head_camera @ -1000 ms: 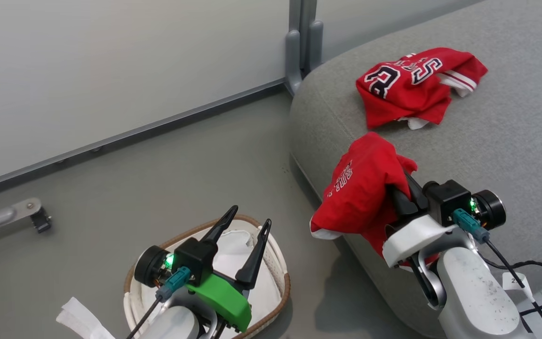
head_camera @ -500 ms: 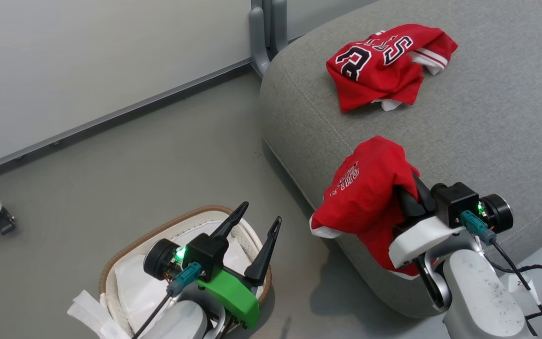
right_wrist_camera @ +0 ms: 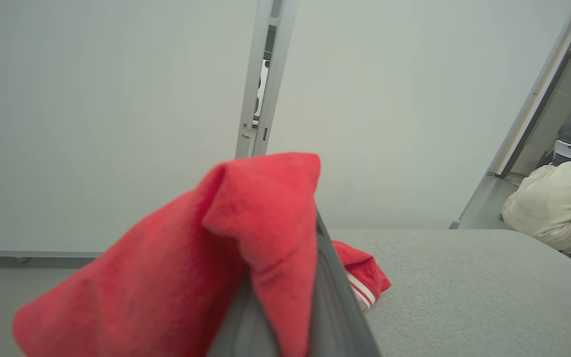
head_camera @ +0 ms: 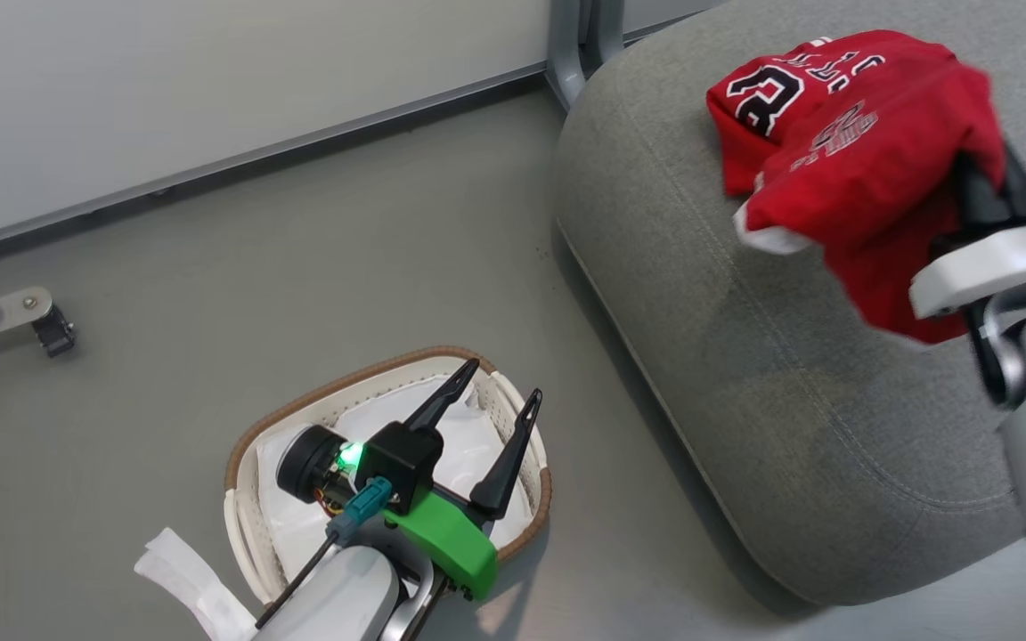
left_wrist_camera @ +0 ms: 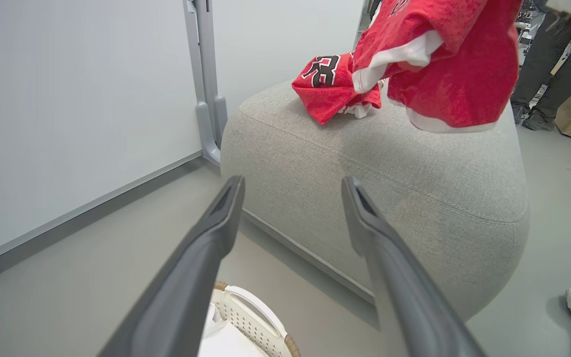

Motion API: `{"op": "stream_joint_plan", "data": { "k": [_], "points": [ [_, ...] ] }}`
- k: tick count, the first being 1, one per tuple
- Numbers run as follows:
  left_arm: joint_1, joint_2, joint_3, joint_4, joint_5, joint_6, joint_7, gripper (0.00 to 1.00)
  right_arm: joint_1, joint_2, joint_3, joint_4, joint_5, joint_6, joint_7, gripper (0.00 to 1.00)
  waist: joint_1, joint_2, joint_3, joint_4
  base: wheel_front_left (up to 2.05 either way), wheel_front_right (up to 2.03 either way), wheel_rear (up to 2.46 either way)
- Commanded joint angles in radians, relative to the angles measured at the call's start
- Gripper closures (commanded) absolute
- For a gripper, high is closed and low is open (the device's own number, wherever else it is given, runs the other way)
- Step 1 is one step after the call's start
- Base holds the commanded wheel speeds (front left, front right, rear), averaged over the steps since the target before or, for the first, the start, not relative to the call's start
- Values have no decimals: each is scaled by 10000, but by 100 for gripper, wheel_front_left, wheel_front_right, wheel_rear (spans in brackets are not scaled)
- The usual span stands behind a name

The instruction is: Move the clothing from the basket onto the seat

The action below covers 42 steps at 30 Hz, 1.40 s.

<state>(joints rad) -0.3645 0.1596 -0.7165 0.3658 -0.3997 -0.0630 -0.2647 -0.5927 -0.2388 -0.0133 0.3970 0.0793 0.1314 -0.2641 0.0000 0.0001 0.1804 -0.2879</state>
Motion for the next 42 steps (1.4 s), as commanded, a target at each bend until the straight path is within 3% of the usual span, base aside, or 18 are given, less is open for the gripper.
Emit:
{"op": "stream_joint_plan", "data": {
  "k": [1, 12, 19, 23, 28, 38, 39, 41, 42],
  "points": [
    [-218, -26, -9, 21, 131, -67, 6, 0, -372, -336, -208, 147, -20, -14, -3, 100, 0, -1, 491, 509, 0, 0, 0],
    [-880, -142, -394, -43, 557, -132, 41, 0, -2954, -2997, -1977, 1637, -404, -14, 426, 100, 0, -1, 1872, 1972, 0, 0, 0],
    [-1332, -257, -629, -296, 816, -54, 61, 0, -4048, -4085, -2484, 2641, -977, -14, 968, 100, 0, -1, 2787, 2797, 0, 0, 0],
    [-1534, -340, -726, -421, 921, -17, 63, 0, -4338, -4197, -2659, 3357, -1261, -14, 1143, 100, 0, -1, 3233, 3114, 0, 0, 0],
    [-1722, -444, -866, -691, 1048, 53, 114, 0, -4357, -3854, -2883, 4258, -1473, -14, 1113, 100, 0, -1, 3694, 3297, 0, 0, 0],
    [-1737, -297, -906, -732, 1003, 187, 136, 0, -4318, -3385, -2501, 5790, -1486, -14, 755, 100, 0, -1, 3879, 3024, 0, 0, 0],
    [-1745, -281, -916, -716, 999, 195, 135, 0, -4394, -3412, -2444, 5922, -1413, -14, 728, 95, 0, -1, 3850, 2961, 0, 0, 0],
    [-1760, -304, -924, -720, 960, 199, 127, 0, -4418, -3317, -2295, 6168, -1236, -14, 701, 57, 0, -1, 3788, 2851, 0, 0, 0],
    [-1760, -313, -926, -719, 952, 213, 126, 0, -4414, -3289, -2203, 6247, -1170, -14, 671, 14, 0, -1, 3759, 2804, 0, 0, 0]
  ]
}}
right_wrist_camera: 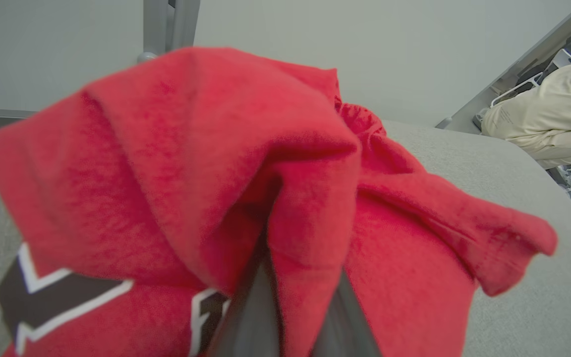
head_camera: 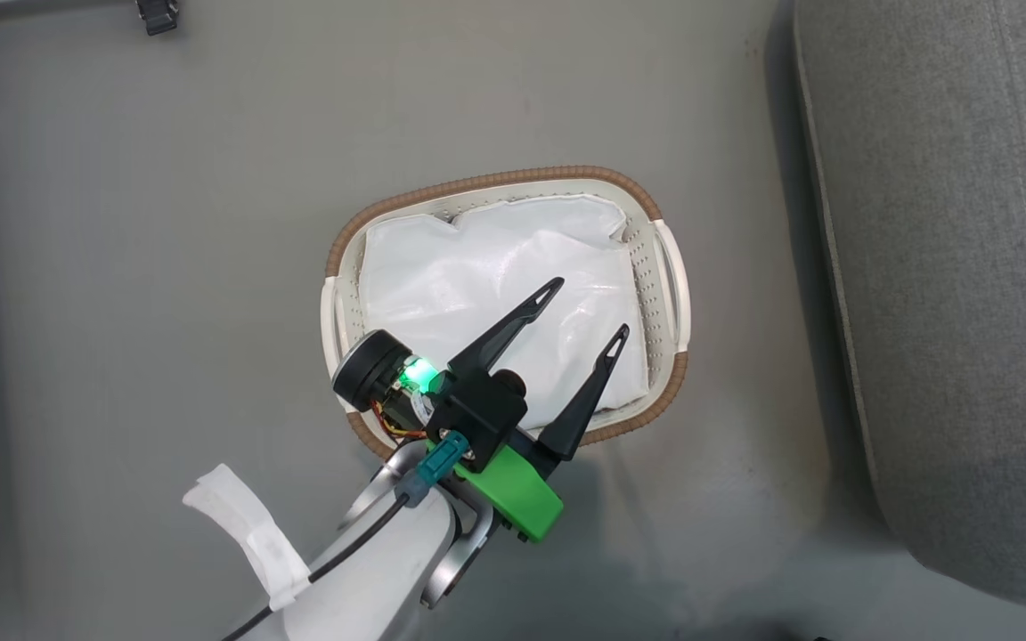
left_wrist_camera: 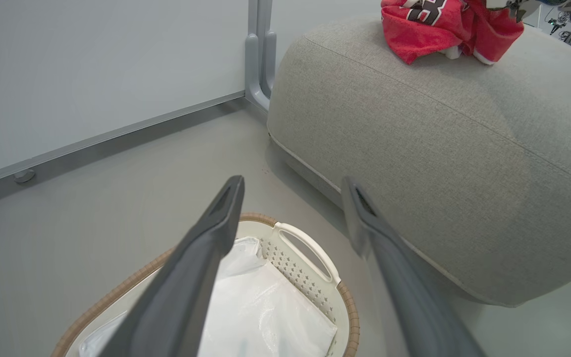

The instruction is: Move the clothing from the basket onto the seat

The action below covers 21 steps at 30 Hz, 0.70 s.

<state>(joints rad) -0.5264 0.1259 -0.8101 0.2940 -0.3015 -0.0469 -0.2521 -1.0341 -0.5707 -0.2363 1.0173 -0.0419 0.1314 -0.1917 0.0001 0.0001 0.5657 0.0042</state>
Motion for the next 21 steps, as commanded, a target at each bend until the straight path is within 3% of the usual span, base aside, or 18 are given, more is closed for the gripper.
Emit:
{"op": "stream_joint_plan", "data": {
  "k": [1, 9, 21],
  "points": [
    [-130, 15, 20, 6, -47, 48, -6, 0, -15, 46, 178, 131, 113, -14, -80, 0, -1, -1, -144, -193, 0, 0, 0],
    [13, 95, 121, 79, -264, 109, -42, 0, 238, 405, 1422, 310, 391, -14, -461, 0, -1, -1, -661, -714, 0, 0, 0],
    [640, 231, 568, 227, -849, 234, -112, 0, 884, 813, 2230, 42, 842, -14, -705, 0, -1, -1, -2249, -1081, 0, 0, 0]
  ]
}}
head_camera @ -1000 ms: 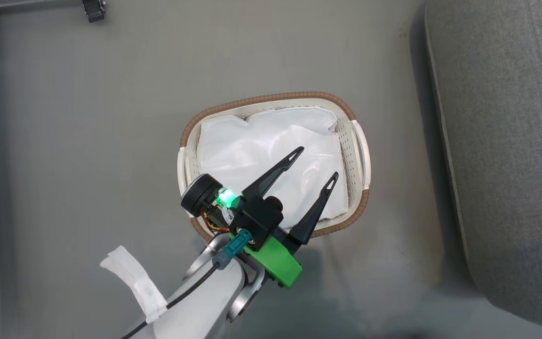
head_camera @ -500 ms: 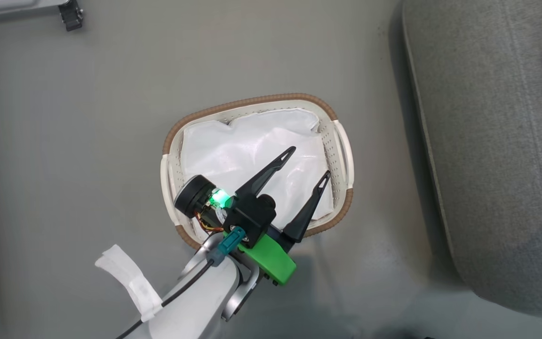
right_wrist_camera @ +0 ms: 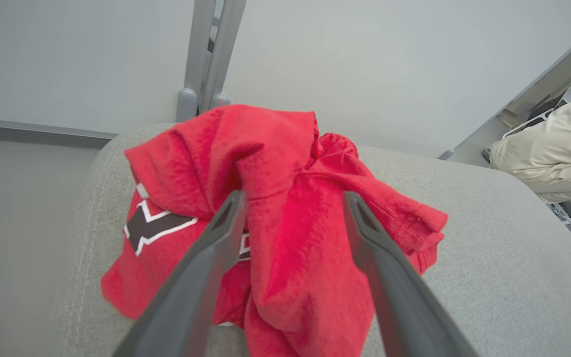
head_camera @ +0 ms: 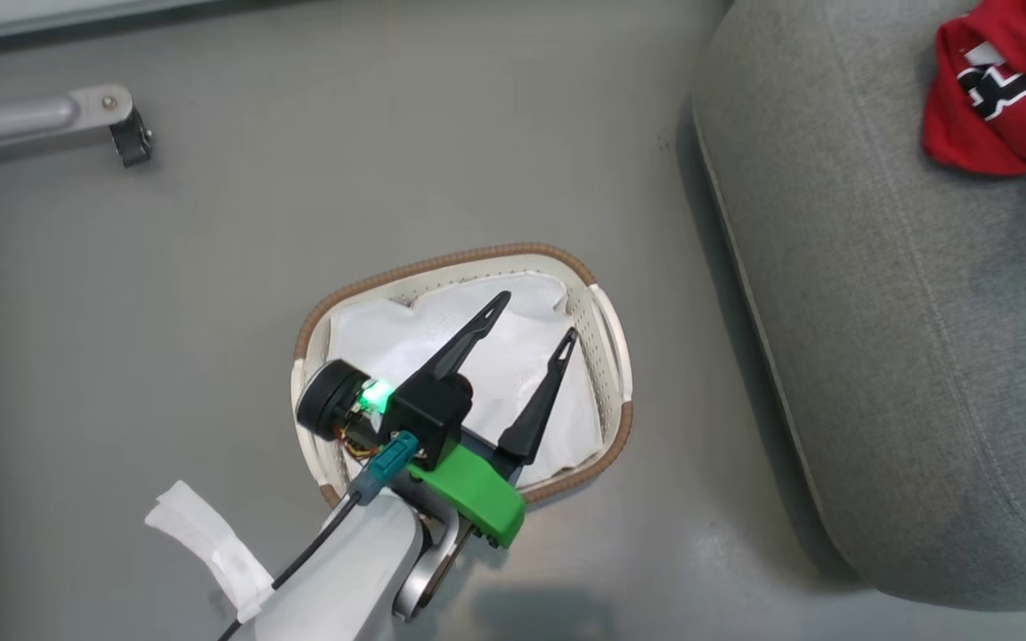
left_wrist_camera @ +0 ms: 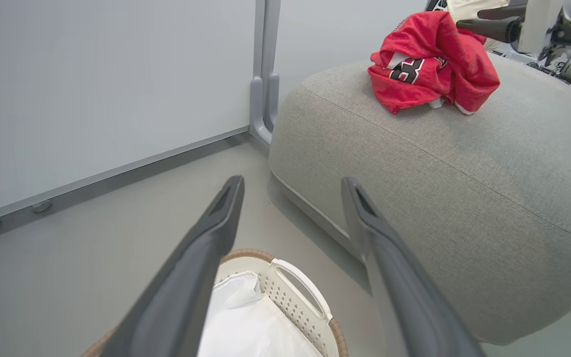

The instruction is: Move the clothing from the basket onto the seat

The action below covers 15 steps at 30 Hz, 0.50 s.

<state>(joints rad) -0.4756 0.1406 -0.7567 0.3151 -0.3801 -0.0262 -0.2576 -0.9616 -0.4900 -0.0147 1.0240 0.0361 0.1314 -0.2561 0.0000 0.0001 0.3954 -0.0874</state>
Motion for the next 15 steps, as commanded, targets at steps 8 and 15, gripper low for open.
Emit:
{"op": "stream_joint_plan", "data": {
  "k": [8, 15],
  "points": [
    [824, 222, 695, 25, -362, 253, -84, 0, 387, 364, 511, -619, 443, -14, -76, 0, 0, -1, -1645, -45, 0, 0, 0],
    [1656, 263, 1828, -358, -473, 474, -67, 0, 851, 1048, 807, -1328, 842, -14, -88, 0, 0, -1, -2232, 314, 0, 0, 0]
  ]
}}
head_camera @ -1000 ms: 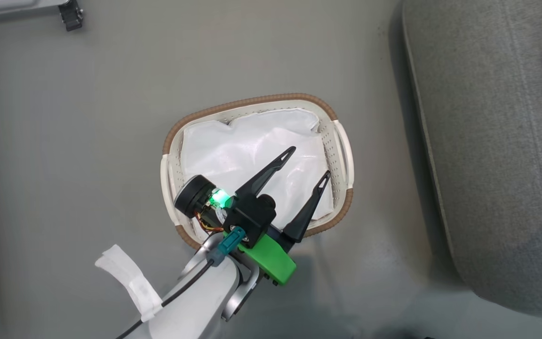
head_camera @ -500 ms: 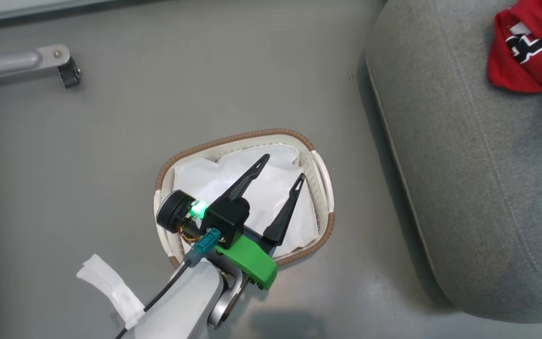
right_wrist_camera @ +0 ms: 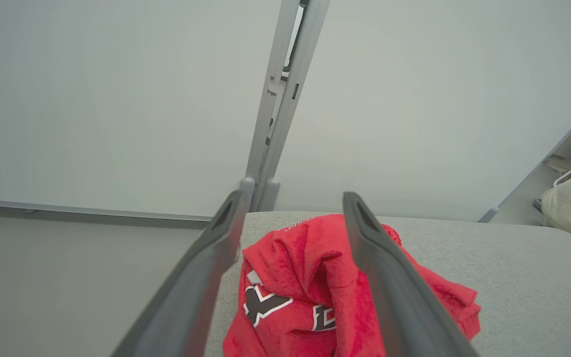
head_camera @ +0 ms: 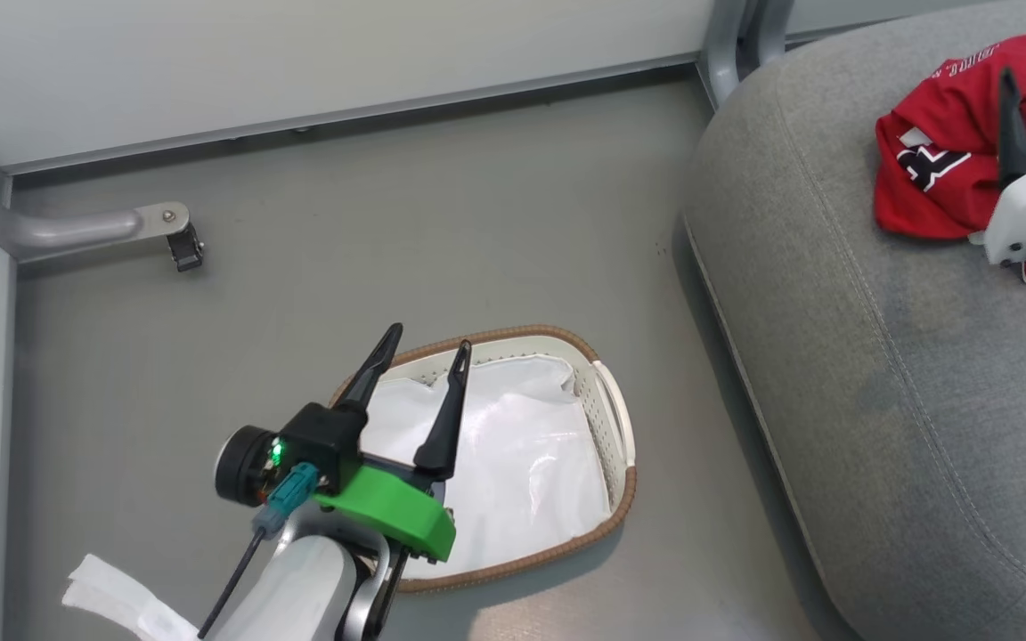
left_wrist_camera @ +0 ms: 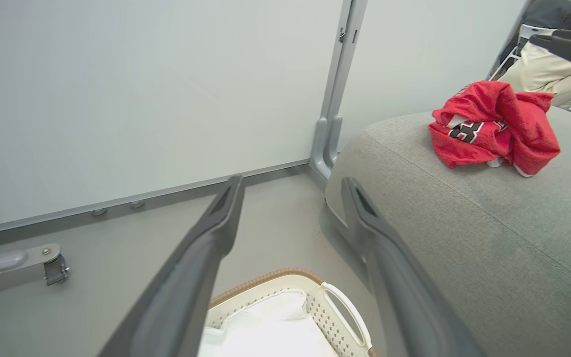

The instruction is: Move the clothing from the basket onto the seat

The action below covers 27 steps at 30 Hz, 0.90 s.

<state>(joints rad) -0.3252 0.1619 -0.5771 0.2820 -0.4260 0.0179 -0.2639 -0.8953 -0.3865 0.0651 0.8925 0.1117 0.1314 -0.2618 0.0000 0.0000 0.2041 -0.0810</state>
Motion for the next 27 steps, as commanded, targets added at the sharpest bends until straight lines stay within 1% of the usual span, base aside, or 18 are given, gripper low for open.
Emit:
{"op": "stream_joint_plan", "data": {
  "k": [1, 7, 13, 16, 19, 23, 27],
  "points": [
    [294, 46, 230, -83, -18, 65, -2, 0, 318, 115, 14, -161, 122, -14, -34, 0, 0, 0, -392, 317, 0, 0, 0],
    [1044, 44, 1374, -393, 148, 104, -2, 0, 1493, 899, -143, -1438, 264, -14, -39, 0, 0, 0, -800, 707, 0, 0, 0],
    [1816, 3, 2391, -702, 529, 197, 1, 0, 3083, 1868, -511, -2645, 36, -14, -30, 0, 0, 0, -1209, 991, 0, 0, 0],
    [2324, -152, 2914, -828, 695, 143, 0, 0, 4035, 2476, -800, -3260, -196, -14, -31, 0, 0, 0, -1414, 1123, 0, 0, 0],
    [2712, -298, 3330, -906, 760, 75, 0, 0, 4825, 2893, -825, -3736, -392, -14, -31, 0, 0, 0, -1569, 1203, 0, 0, 0],
    [3268, -485, 3845, -949, 834, -72, 0, 0, 5774, 3215, -756, -4390, -583, -14, -31, 0, 0, 0, -1769, 1248, 0, 0, 0],
    [3799, -629, 4193, -890, 957, -206, 0, 0, 6680, 3331, -612, -4875, -322, -14, -32, 0, 0, 0, -1975, 1309, 0, 0, 0]
  ]
}}
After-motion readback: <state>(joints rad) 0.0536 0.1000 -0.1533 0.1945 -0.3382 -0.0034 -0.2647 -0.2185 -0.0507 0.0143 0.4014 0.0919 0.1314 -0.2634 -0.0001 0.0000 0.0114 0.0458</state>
